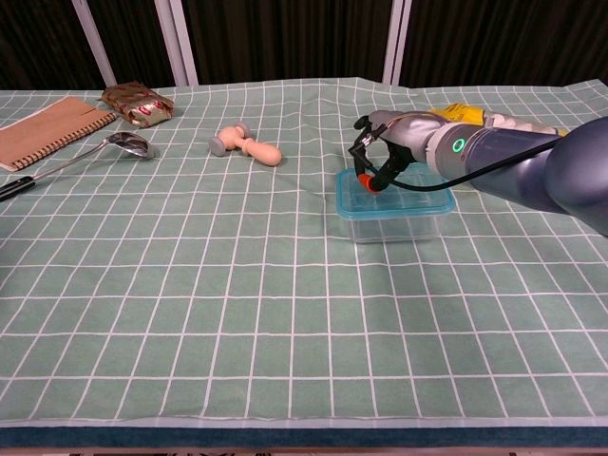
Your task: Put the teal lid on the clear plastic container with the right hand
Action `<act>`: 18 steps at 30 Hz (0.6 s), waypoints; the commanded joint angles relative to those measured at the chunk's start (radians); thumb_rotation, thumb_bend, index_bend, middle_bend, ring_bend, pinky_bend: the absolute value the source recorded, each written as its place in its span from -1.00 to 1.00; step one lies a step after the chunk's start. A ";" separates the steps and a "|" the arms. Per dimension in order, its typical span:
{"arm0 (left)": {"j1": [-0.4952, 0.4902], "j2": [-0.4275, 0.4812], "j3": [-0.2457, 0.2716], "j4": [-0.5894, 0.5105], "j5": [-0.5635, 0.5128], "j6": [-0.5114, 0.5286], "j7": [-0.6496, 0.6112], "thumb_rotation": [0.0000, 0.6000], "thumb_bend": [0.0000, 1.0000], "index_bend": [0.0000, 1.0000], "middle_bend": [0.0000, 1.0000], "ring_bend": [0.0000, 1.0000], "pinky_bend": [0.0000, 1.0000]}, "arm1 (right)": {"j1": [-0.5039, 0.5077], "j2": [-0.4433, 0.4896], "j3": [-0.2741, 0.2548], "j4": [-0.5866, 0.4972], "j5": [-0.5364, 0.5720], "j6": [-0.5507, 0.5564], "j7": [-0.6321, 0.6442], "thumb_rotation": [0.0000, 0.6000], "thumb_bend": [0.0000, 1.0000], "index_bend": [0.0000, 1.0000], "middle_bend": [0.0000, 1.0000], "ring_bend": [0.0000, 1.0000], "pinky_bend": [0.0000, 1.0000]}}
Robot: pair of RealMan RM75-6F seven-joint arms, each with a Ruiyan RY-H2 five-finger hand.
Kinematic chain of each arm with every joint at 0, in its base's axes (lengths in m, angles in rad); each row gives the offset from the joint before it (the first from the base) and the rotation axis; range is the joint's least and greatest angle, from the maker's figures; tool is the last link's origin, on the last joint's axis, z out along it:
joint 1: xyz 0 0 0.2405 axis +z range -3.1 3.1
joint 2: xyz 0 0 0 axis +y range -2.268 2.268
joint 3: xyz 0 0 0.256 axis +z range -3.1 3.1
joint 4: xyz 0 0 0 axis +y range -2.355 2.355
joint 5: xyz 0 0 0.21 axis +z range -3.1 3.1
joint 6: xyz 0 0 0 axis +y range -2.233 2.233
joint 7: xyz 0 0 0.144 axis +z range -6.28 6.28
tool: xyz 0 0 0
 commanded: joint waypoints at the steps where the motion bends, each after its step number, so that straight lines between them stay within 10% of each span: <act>1: 0.000 0.000 0.000 0.000 0.000 0.000 -0.001 1.00 -0.36 -0.78 -1.00 -1.00 -1.00 | 0.000 -0.001 0.005 -0.001 -0.002 0.006 0.007 1.00 0.03 0.42 -1.00 -1.00 -1.00; 6: 0.000 0.000 0.000 0.001 0.000 -0.001 -0.002 1.00 -0.36 -0.78 -1.00 -1.00 -1.00 | -0.013 0.015 0.049 -0.033 -0.057 0.063 0.068 1.00 0.03 0.30 -1.00 -1.00 -1.00; 11: 0.000 -0.001 0.003 0.002 0.007 0.001 -0.001 1.00 -0.36 -0.78 -1.00 -1.00 -1.00 | -0.052 0.074 0.085 -0.118 -0.121 0.140 0.132 1.00 -0.13 -0.54 -1.00 -1.00 -1.00; 18: 0.000 -0.006 0.004 0.009 0.021 0.011 0.001 1.00 -0.36 -0.78 -1.00 -1.00 -1.00 | -0.151 0.198 0.067 -0.311 -0.211 0.265 0.162 1.00 -0.25 -0.92 -1.00 -1.00 -1.00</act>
